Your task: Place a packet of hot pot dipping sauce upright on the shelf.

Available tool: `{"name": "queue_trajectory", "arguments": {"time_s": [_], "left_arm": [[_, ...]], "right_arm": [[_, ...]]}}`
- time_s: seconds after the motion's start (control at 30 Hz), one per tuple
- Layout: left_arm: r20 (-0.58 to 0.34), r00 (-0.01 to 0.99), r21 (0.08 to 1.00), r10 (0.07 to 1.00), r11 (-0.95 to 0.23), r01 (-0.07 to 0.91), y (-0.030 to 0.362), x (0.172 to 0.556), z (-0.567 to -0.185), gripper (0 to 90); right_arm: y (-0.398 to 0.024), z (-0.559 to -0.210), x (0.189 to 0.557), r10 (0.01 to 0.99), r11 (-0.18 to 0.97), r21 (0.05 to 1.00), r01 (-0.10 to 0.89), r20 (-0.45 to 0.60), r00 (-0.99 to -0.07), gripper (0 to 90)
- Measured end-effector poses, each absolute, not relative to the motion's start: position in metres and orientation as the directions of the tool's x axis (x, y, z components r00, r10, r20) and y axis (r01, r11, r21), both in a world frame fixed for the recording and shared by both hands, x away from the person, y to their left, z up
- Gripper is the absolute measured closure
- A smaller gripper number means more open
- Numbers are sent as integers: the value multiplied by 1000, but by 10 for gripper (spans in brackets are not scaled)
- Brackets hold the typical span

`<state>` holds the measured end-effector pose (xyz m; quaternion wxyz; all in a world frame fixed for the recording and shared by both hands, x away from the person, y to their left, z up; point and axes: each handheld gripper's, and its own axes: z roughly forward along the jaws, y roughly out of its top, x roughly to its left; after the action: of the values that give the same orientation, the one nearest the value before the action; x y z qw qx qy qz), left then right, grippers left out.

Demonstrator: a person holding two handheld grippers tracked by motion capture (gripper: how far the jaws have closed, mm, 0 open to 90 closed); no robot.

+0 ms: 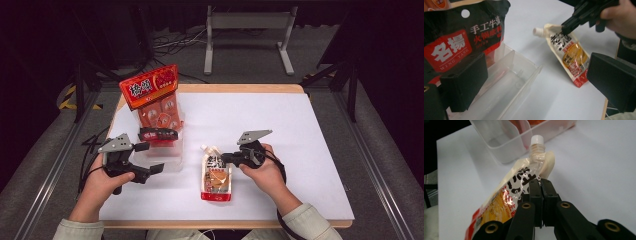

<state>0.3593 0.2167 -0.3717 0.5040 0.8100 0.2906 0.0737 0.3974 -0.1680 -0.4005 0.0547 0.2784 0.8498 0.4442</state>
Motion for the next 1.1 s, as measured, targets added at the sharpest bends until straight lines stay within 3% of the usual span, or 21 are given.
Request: {"name": "queue_trajectory", "arguments": {"time_s": [0.5, 1.1], "left_arm": [[-153, 844, 844, 514, -376, 383, 196, 355, -373, 72], [-166, 877, 878, 450, -337, 339, 160, 352, -377, 106]], "right_arm": [[-172, -352, 371, 428, 412, 857, 309, 118, -896, 898], [-172, -330, 354, 379, 337, 918, 207, 69, -923, 899]]}}
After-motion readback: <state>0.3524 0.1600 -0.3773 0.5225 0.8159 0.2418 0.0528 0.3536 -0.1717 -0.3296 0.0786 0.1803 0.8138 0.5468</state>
